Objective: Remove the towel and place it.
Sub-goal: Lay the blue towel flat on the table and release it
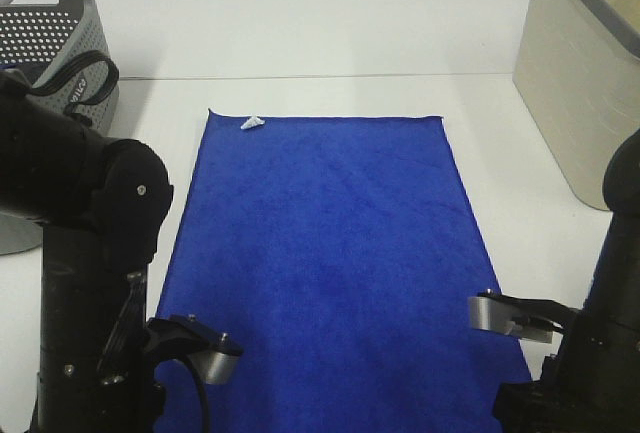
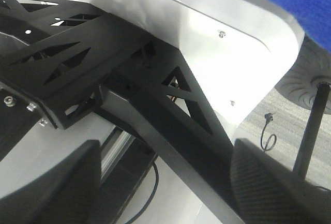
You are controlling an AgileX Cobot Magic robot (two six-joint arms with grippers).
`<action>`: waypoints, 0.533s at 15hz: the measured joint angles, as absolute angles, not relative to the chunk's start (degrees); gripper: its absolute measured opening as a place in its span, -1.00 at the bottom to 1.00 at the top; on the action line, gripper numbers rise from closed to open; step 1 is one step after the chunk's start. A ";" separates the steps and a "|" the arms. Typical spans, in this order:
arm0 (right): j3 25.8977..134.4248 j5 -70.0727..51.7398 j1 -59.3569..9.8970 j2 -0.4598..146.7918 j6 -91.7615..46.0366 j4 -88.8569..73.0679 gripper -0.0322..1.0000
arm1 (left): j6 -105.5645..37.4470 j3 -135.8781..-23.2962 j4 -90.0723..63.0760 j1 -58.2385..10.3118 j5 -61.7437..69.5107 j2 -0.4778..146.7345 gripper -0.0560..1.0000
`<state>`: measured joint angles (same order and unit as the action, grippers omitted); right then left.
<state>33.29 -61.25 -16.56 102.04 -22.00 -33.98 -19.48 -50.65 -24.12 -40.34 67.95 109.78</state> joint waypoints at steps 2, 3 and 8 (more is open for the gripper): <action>34.55 -62.51 -16.56 100.55 -20.86 -33.63 0.41 | -18.91 -53.34 -24.01 -40.34 68.98 109.78 0.22; 35.81 -63.83 -16.56 99.69 -20.45 -33.17 0.41 | -18.05 -55.18 -23.43 -40.34 69.04 109.78 0.22; 45.38 -67.78 -16.56 93.22 -16.33 -26.70 0.41 | -14.50 -63.37 -16.27 -40.28 69.27 106.63 0.22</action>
<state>45.38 -67.78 -16.56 93.22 -16.33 -26.70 -14.50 -63.37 -16.27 -40.28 69.27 106.63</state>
